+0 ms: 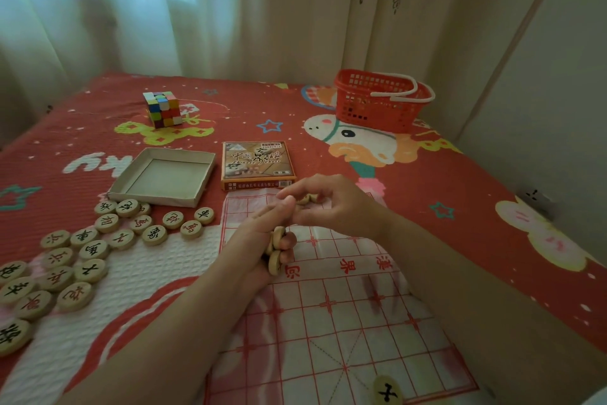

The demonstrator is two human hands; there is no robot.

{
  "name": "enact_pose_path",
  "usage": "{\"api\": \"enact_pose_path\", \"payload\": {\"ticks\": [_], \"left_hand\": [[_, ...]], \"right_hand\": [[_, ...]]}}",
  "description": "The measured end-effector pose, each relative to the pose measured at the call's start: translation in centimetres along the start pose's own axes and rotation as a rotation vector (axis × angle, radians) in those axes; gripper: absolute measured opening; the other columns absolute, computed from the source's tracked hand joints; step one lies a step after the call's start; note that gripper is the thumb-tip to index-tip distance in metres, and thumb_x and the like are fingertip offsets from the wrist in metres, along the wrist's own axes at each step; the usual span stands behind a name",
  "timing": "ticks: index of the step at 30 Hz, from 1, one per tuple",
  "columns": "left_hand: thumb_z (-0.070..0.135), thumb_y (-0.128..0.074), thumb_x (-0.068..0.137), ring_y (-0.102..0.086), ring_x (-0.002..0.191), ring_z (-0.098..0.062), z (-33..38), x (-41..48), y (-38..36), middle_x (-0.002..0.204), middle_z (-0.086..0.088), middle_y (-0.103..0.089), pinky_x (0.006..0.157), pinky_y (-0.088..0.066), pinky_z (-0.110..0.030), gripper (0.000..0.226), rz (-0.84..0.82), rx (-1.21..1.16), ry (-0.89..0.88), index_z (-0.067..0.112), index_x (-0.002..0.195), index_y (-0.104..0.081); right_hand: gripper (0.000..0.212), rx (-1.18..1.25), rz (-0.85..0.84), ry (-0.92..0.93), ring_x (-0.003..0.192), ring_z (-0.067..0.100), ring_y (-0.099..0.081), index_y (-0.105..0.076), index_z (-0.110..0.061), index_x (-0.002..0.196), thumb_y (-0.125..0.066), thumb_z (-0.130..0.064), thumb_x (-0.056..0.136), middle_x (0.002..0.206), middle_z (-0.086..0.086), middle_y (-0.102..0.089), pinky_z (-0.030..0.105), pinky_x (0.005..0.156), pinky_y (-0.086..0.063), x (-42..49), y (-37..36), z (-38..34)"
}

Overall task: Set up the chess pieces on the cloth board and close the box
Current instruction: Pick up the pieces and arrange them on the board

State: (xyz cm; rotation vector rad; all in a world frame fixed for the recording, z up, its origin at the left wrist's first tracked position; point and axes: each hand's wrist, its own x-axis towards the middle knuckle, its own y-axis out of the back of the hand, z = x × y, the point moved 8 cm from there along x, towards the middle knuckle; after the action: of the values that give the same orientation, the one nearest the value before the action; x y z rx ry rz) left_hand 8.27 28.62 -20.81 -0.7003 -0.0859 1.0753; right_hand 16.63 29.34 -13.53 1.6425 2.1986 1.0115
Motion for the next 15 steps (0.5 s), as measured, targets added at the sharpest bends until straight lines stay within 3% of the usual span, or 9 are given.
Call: {"api": "enact_pose_path", "payload": {"ticks": [4, 9, 15], "left_hand": [[0.035, -0.061, 0.074, -0.041, 0.037, -0.003, 0.07, -0.16, 0.02, 0.055, 0.005, -0.055, 0.03, -0.033, -0.014, 0.031, -0.023, 0.003, 0.007, 0.011, 0.093, -0.059], [0.036, -0.059, 0.073, -0.04, 0.033, -0.007, -0.29, -0.06, 0.1, 0.056, -0.001, -0.053, 0.029, -0.031, -0.013, 0.031, -0.013, -0.052, 0.067, 0.007, 0.082, -0.061], [0.021, -0.057, 0.085, -0.038, 0.036, -0.007, -0.12, -0.01, 0.58, 0.063, -0.002, -0.05, 0.03, -0.03, -0.014, 0.015, 0.04, 0.103, 0.024, 0.006, 0.083, -0.059]], "right_hand": [[0.022, 0.068, 0.029, 0.021, 0.083, 0.0, -0.06, -0.067, -0.007, 0.097, -0.072, -0.002, 0.076, 0.086, -0.005, -0.064, 0.017, 0.075, -0.049, -0.06, -0.25, -0.3], [0.045, 0.064, 0.135, -0.002, 0.082, -0.004, -0.056, -0.058, -0.015, 0.105, -0.079, -0.001, 0.067, 0.087, -0.006, -0.061, 0.009, 0.071, -0.041, -0.53, 0.33, 0.55], [0.057, 0.034, 0.149, 0.008, 0.084, 0.0, -0.056, -0.053, -0.022, 0.114, -0.078, -0.012, 0.064, 0.086, -0.013, -0.059, 0.029, 0.077, -0.045, -0.88, 0.32, 0.61]]}}
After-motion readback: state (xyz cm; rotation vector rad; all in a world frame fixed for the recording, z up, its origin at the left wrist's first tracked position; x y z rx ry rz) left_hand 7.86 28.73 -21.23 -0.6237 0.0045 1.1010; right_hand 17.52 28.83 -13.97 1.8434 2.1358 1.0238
